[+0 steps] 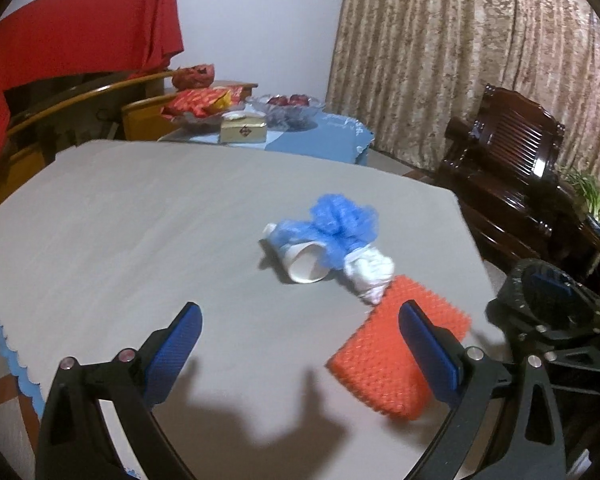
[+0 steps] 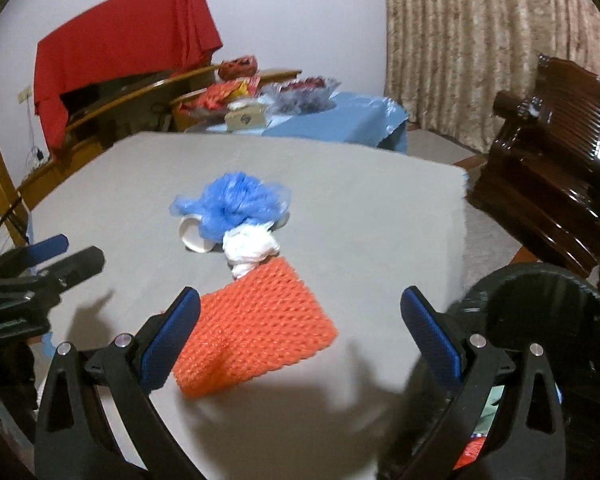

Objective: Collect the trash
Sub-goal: 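Move both grippers back to the orange foam net and blue bag, then grasp the orange foam net with the right gripper while the left grasps the blue bag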

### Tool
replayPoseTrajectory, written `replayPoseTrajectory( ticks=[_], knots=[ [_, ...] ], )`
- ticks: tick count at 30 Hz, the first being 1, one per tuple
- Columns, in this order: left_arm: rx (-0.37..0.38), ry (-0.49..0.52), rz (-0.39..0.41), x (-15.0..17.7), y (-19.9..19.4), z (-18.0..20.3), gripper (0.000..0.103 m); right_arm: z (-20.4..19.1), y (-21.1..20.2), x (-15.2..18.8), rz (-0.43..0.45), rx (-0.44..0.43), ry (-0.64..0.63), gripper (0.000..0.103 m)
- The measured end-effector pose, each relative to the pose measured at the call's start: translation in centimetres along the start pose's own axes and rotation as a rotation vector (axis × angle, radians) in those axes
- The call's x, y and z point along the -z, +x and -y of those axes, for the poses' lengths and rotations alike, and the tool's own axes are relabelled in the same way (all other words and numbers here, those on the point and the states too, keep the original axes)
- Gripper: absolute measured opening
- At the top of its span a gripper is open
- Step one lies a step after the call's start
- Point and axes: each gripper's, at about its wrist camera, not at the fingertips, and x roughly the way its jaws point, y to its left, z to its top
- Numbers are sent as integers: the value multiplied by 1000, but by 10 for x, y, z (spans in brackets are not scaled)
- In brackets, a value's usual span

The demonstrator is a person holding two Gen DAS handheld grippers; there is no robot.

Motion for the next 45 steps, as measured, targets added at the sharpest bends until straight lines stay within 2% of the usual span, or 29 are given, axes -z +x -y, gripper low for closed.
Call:
replayPoseTrajectory(
  ticks=[10, 19, 25, 29, 33, 38, 45],
  knots=[
    [-26, -32, -42, 9, 23, -26, 97, -10, 62, 12, -111, 19, -1, 97],
    [-27, -34, -67, 11, 40, -33, 97, -10, 86, 21, -180, 19, 18, 97],
    [-19, -37, -85, 12, 47, -31, 97, -17, 83, 22, -171, -41, 1, 69],
    [-12, -33, -87, 11, 47, -28, 97, -22, 80, 21, -175, -111, 1, 43],
    [-7, -27, -82, 9, 44, -25, 97, -26, 77, 21, -185, -161, -6, 28],
    [-2, -25, -78, 7, 41, -19, 96, -22, 66, 18, -185, -193, 24, 24],
    [20, -14, -58, -1, 36, -6, 96, 0, 38, 1, -113, -150, 64, 23]
  ],
)
